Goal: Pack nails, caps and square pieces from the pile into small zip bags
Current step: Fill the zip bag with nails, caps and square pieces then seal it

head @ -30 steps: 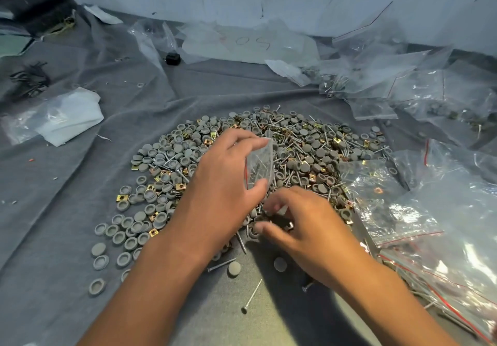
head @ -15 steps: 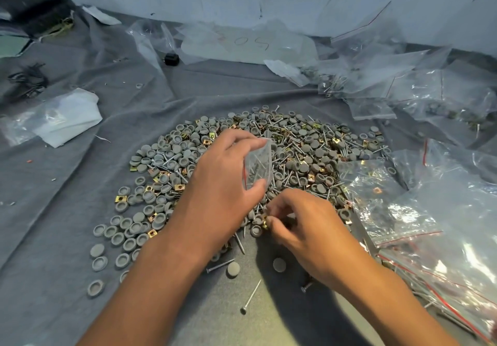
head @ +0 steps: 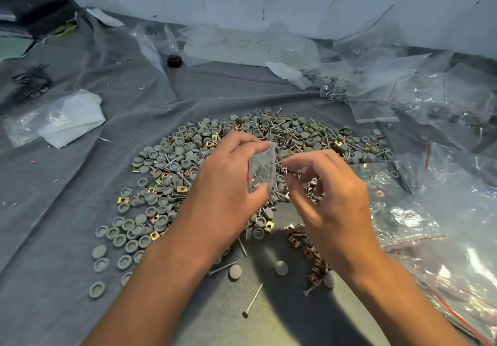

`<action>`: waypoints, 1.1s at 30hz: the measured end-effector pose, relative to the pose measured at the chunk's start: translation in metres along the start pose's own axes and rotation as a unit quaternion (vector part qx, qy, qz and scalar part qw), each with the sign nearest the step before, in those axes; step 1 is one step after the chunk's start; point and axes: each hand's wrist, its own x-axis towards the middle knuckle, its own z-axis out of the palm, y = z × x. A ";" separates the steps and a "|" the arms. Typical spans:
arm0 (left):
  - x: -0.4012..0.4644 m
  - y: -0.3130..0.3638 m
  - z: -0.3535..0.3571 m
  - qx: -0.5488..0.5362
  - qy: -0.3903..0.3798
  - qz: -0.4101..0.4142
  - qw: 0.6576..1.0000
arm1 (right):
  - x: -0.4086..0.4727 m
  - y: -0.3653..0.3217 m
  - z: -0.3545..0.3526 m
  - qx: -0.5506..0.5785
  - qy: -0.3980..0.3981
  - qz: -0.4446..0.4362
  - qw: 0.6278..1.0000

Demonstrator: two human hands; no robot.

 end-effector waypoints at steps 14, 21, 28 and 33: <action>0.000 0.001 -0.002 0.009 -0.001 -0.005 1.000 | -0.008 0.013 -0.004 -0.010 -0.153 0.034 0.988; 0.000 0.001 0.001 0.011 -0.015 0.003 1.000 | 0.006 -0.012 0.001 -0.002 0.055 -0.027 0.998; 0.001 -0.002 -0.003 0.004 0.006 -0.009 1.000 | -0.011 -0.011 0.001 -0.012 -0.033 -0.016 0.999; 0.001 -0.001 -0.003 0.015 0.002 -0.007 1.000 | -0.032 -0.020 0.020 -0.044 -0.291 -0.022 0.955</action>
